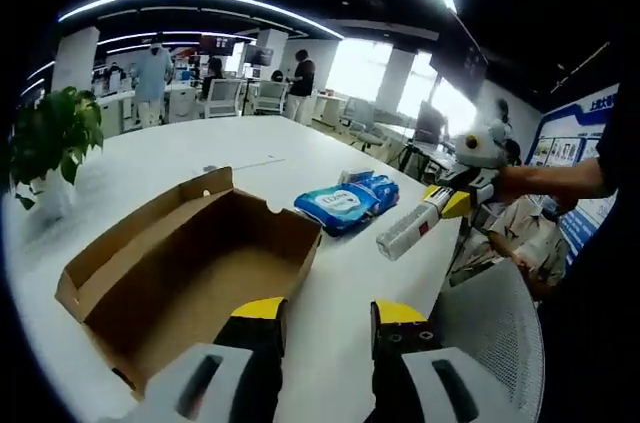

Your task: Operate the shoe box by opening the lid, removing the specified soft item, and placing it in the target area until the item is outside and the box remains undamaged.

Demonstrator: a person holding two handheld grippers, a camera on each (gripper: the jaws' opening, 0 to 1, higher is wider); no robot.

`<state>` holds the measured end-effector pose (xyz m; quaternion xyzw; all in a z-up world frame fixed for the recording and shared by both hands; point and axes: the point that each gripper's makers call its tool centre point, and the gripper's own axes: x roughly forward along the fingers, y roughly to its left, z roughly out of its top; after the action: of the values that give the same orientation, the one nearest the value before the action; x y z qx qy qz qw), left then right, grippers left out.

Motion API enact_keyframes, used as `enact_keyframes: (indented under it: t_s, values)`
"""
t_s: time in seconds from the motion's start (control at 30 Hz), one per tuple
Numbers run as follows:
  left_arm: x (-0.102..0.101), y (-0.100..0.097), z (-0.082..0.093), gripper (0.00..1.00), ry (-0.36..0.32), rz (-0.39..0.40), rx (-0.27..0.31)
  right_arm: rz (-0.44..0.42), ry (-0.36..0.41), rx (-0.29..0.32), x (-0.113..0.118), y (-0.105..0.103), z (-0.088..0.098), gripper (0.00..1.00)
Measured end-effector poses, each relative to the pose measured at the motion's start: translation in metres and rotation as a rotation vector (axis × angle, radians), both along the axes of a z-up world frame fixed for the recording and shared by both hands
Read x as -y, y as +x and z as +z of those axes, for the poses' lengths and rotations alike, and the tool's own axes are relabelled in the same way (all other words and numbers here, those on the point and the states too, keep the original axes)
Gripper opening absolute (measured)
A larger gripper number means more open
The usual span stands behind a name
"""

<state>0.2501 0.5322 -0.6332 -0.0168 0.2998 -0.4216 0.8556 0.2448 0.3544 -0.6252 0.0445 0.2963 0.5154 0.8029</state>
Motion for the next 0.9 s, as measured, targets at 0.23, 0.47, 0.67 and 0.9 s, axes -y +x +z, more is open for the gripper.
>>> enact_keyframes:
  t_s: [0.23,0.47,0.67,0.9]
  values:
    - [0.002,-0.003,-0.005,0.34,-0.029,0.038,-0.025,-0.026,-0.015,0.009,0.016,0.023,0.003,0.18]
    - [-0.006,-0.003,-0.007,0.34,-0.046,0.082,-0.035,-0.075,-0.041,0.025,0.042,0.058,0.004,0.18]
    - [-0.015,0.002,-0.005,0.33,-0.064,0.125,-0.041,-0.079,-0.143,0.097,0.069,0.097,0.007,0.18]
    - [-0.015,0.007,-0.005,0.33,-0.065,0.139,-0.043,-0.007,-0.345,0.186,0.1,0.144,0.001,0.18]
